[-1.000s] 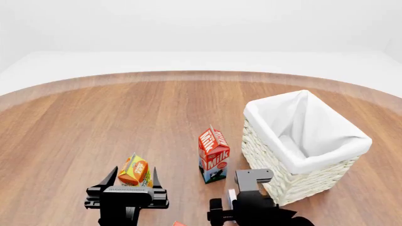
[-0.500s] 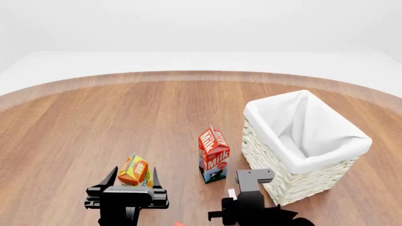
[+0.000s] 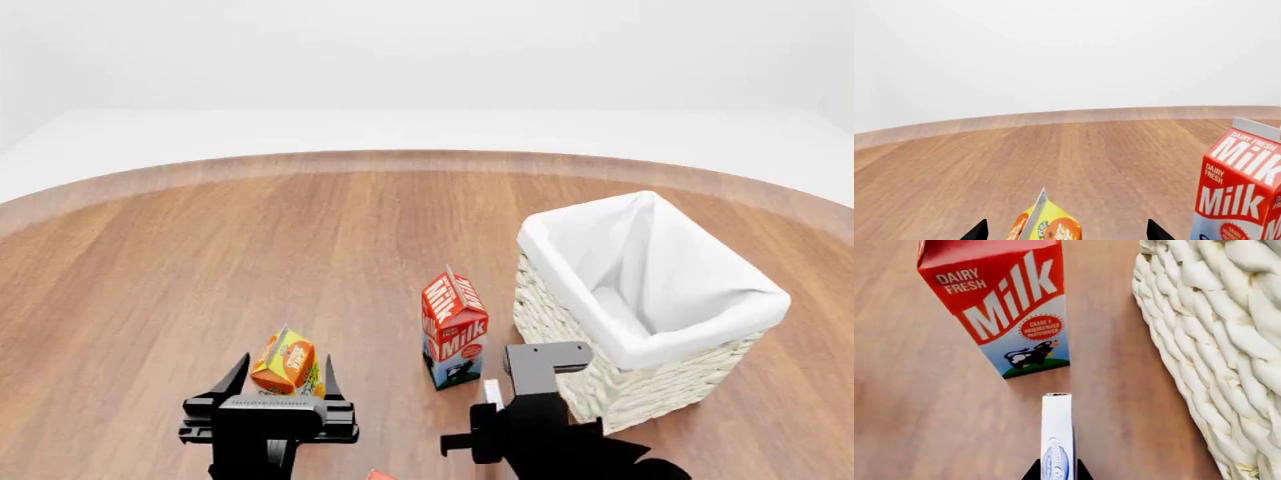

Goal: Pick up the cream cheese box and the butter, and put them in the basket.

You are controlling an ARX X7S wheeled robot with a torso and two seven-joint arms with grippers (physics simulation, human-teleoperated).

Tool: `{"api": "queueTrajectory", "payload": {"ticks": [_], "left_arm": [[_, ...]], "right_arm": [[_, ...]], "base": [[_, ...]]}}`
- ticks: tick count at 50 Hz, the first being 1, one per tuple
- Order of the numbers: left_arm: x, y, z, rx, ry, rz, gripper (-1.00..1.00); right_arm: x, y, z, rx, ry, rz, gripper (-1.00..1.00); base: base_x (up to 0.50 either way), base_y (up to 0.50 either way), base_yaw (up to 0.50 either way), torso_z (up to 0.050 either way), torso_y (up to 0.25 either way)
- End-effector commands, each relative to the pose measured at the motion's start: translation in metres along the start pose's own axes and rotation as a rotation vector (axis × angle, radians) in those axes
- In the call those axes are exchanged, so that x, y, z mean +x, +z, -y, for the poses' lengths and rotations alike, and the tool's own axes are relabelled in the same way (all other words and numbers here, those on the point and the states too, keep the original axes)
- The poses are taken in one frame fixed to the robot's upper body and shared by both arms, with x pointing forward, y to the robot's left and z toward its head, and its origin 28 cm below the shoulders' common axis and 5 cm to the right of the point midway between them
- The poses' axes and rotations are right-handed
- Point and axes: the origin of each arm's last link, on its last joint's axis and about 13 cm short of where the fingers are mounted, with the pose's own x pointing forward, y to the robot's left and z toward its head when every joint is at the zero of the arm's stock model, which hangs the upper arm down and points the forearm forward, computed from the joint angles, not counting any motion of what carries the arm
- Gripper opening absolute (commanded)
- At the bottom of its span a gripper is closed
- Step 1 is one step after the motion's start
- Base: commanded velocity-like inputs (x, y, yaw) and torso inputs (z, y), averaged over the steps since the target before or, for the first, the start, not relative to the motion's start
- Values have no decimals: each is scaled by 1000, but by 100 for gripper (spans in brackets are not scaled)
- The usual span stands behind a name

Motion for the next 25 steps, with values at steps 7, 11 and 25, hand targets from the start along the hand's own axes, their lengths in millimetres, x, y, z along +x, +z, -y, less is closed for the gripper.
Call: {"api": "queueTrajectory", "payload": {"ticks": [7,11,25], "left_arm": [[0,-1,0,1,1,0,100],[0,-1,0,2,0,0,100],[0,-1,0,0,0,-1,100]], "right_arm": [[-35,19,-3,-8,24,118,-100],[-42,24,-3,-10,25,140,-100],[-67,40,-4,-19,32,213,-100]], "base": [[0,0,0,0,0],[0,0,0,0,0],[0,0,0,0,1]]}}
